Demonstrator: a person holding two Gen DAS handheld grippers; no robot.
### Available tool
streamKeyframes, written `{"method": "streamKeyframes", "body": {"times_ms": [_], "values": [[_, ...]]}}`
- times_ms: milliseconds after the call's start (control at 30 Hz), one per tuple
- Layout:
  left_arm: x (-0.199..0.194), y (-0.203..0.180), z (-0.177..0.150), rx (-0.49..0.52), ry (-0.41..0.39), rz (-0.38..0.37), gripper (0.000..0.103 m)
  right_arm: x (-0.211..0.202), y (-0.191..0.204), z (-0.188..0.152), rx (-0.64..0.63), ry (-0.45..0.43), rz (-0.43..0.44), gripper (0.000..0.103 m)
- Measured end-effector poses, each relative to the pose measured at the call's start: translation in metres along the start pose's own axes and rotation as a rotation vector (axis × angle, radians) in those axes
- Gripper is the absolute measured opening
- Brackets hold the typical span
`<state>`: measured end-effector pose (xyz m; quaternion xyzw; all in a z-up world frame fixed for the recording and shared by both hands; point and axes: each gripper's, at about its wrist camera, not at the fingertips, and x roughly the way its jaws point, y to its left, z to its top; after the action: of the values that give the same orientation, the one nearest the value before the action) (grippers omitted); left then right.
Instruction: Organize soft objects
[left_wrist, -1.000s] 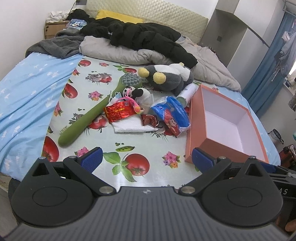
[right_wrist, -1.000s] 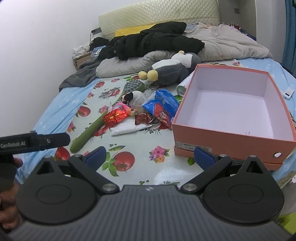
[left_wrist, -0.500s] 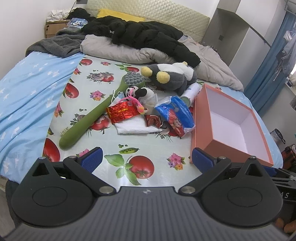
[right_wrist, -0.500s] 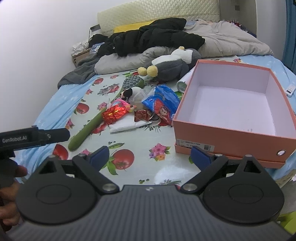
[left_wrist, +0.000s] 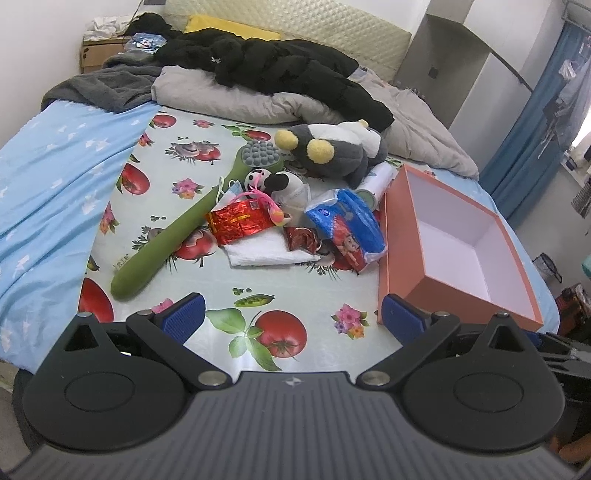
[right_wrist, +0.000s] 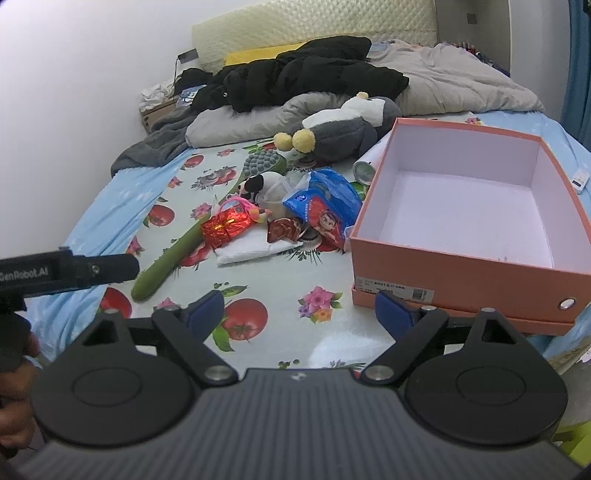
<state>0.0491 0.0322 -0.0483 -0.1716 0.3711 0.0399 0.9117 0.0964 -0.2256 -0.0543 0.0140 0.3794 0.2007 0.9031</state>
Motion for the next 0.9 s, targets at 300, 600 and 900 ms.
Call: {"method": "streamKeyframes", "body": {"times_ms": [300,600,900], "values": [[0.008,0.005,0.000,-0.024,0.001,-0.008,0.102,0.014,-0.001,0.001,0.002,0.001,0.024,0.091],[0.036,0.023,0.001,-0.026,0.019,0.006,0.102,0.033,0.001,0.001,0.028,0.026,0.030,0.090],[0.078,0.049,0.012,-0.022,0.042,0.042,0.102,0.072,0.024,0.010,-0.037,0.060,0.094,0.086]]}}
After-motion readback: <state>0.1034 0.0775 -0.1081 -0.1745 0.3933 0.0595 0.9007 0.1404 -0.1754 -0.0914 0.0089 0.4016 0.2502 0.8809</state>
